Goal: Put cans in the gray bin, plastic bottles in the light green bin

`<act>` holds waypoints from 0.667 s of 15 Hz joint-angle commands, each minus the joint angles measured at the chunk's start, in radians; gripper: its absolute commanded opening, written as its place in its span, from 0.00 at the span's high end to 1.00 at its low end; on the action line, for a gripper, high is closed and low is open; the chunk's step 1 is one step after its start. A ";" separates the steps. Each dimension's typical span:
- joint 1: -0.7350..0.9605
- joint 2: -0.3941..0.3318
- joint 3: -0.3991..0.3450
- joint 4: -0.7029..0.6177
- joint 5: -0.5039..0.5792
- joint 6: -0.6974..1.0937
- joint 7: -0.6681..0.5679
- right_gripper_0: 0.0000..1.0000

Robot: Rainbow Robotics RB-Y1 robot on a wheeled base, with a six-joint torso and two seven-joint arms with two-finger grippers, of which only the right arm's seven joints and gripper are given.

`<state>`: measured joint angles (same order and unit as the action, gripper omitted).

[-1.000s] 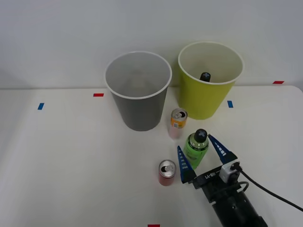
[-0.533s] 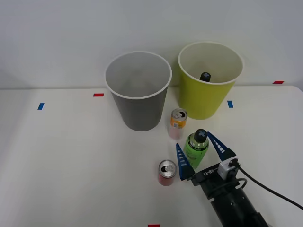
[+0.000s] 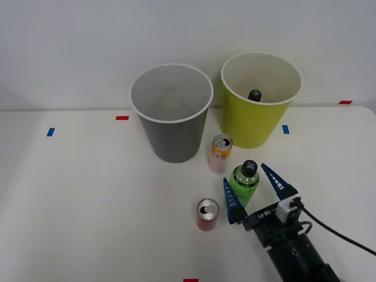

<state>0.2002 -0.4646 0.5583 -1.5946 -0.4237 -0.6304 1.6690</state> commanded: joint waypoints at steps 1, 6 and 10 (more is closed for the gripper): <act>-0.001 0.000 0.000 -0.001 0.006 -0.002 0.002 0.00; 0.001 0.000 0.002 0.001 0.026 -0.003 0.002 0.00; -0.001 0.000 0.008 -0.001 0.025 -0.002 0.003 0.00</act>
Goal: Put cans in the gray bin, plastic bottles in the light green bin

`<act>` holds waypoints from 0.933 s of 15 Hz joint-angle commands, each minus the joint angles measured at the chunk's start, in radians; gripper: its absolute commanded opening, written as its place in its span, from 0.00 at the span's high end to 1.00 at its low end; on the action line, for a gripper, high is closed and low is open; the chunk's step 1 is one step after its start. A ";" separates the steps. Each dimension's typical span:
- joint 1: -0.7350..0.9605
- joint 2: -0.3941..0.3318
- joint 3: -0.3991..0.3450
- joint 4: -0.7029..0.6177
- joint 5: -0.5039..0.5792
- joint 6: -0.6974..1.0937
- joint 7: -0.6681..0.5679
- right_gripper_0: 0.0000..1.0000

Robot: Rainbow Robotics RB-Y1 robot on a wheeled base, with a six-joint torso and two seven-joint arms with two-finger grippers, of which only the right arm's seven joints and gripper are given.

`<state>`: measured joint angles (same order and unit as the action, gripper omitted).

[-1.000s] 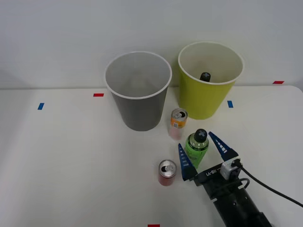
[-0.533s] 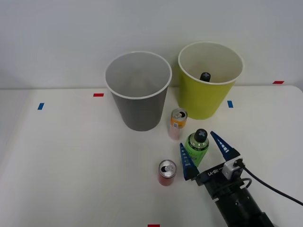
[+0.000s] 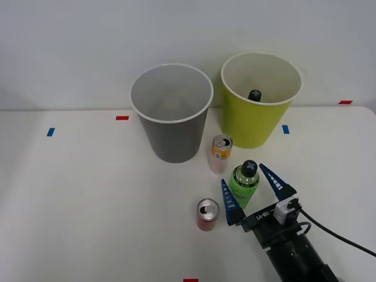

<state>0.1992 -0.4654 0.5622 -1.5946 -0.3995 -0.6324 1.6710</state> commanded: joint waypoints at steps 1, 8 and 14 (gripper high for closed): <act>0.000 0.001 0.004 -0.001 0.002 0.000 0.004 0.01; 0.000 -0.009 -0.002 0.001 0.016 -0.001 0.027 1.00; 0.005 -0.013 -0.004 -0.001 -0.004 -0.004 0.024 1.00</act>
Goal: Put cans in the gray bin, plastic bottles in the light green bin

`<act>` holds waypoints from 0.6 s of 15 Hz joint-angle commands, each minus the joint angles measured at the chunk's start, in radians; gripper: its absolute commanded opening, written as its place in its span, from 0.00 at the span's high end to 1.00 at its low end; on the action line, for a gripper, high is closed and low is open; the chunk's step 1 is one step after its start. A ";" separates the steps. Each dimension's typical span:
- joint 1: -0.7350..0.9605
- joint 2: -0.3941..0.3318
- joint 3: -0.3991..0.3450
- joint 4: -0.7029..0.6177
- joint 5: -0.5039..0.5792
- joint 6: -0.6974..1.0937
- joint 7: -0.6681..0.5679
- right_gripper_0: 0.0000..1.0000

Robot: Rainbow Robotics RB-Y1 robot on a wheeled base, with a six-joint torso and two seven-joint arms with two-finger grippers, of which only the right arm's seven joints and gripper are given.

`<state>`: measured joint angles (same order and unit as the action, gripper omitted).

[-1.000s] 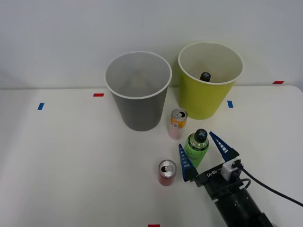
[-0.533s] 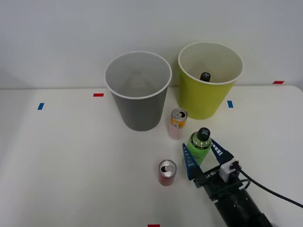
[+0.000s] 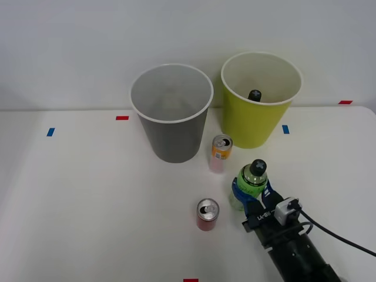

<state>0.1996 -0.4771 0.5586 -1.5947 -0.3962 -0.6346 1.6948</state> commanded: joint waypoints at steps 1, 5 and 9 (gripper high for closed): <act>0.007 -0.001 0.000 -0.001 -0.009 -0.010 -0.001 1.00; 0.095 -0.084 0.000 -0.096 -0.058 -0.043 -0.012 1.00; 0.279 -0.204 -0.032 -0.353 -0.184 -0.043 -0.012 1.00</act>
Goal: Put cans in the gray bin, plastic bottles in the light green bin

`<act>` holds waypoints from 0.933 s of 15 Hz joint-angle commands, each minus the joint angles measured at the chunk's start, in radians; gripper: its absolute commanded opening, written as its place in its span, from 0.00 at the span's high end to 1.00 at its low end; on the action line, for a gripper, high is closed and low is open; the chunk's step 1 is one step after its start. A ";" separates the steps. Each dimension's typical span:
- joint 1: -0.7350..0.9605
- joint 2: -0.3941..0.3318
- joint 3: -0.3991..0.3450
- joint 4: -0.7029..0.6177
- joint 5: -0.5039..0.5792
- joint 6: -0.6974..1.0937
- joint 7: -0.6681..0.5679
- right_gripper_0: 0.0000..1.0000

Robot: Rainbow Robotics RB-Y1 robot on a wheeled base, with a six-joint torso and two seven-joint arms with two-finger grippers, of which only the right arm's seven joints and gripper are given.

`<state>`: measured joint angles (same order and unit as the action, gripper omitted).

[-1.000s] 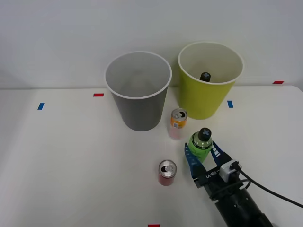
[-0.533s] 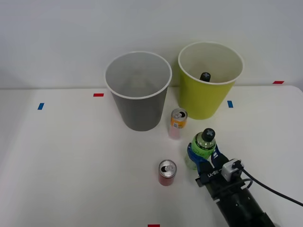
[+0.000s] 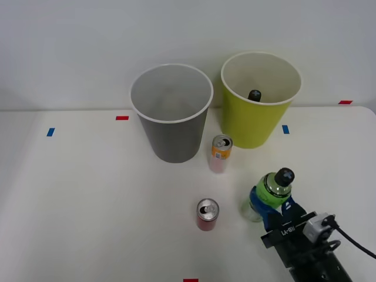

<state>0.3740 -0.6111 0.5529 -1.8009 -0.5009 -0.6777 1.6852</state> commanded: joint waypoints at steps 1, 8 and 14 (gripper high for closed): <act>0.126 -0.087 -0.033 -0.192 -0.111 0.000 -0.002 1.00; 0.141 -0.045 -0.140 -0.436 -0.286 0.107 0.004 1.00; -0.070 0.060 -0.238 -0.457 -0.395 0.256 0.013 1.00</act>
<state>0.3572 -0.5856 0.3606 -2.2586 -0.8751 -0.4915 1.6950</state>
